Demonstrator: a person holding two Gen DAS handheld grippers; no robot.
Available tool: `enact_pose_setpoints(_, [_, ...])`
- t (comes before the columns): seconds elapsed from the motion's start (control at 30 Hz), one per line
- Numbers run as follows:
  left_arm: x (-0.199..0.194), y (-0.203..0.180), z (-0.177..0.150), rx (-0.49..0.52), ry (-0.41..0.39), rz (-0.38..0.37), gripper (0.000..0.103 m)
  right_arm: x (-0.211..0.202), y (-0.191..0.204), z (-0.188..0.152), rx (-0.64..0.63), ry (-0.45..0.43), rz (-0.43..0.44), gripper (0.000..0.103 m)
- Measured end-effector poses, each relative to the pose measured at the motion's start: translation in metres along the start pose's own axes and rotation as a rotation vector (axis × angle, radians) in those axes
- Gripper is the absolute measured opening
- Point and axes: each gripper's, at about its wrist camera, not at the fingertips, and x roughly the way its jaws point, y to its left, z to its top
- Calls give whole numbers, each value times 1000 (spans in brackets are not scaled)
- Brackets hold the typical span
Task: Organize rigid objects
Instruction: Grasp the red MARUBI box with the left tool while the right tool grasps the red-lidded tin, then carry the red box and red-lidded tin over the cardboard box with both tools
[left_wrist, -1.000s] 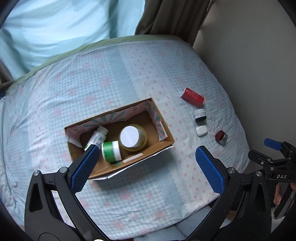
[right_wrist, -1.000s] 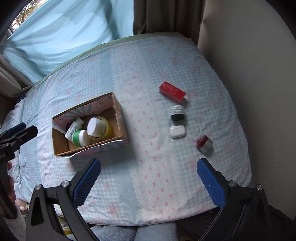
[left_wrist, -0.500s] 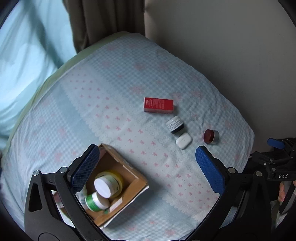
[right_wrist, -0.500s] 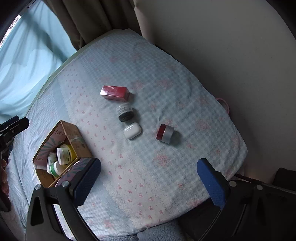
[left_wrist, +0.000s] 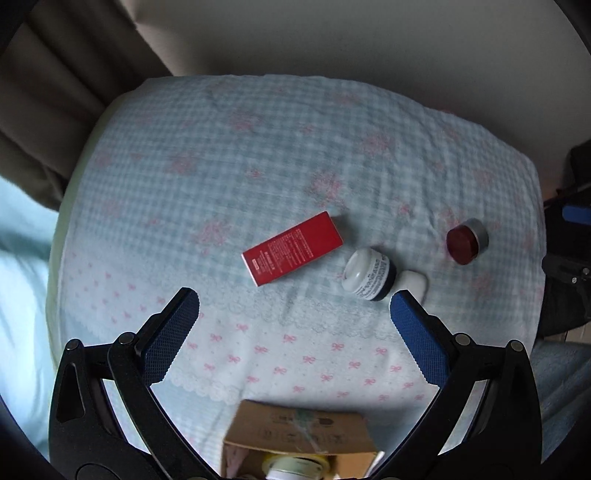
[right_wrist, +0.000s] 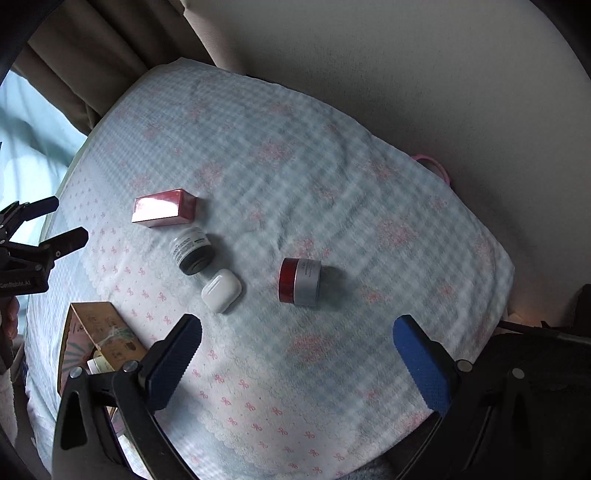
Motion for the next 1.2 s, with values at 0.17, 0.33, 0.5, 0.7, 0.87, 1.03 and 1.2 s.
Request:
enact_pose_setpoints(0.17, [59, 5, 17, 204, 106, -24, 103, 37, 4, 6, 39, 21, -5, 103])
enact_pose_setpoints(0.33, [101, 2, 24, 435, 128, -43, 103, 73, 6, 7, 72, 49, -29, 103])
enact_pose_setpoints(0.5, [129, -11, 22, 643, 143, -63, 95, 106, 3, 8, 124, 82, -64, 94])
enact_pose_setpoints(0.7, [148, -26, 21, 802, 177, -64, 77, 132, -8, 8, 193, 102, -96, 85])
enact_pose_setpoints(0.87, [152, -39, 19, 880, 204, -81, 58, 141, -16, 7, 228, 107, -103, 85])
enact_pose_setpoints(1.03, [158, -47, 19, 878, 200, -42, 42, 156, -15, 3, 236, 142, -99, 59])
enact_pose_setpoints(1.2, [159, -49, 26, 868, 213, -31, 42, 164, -12, -5, 233, 149, -103, 43])
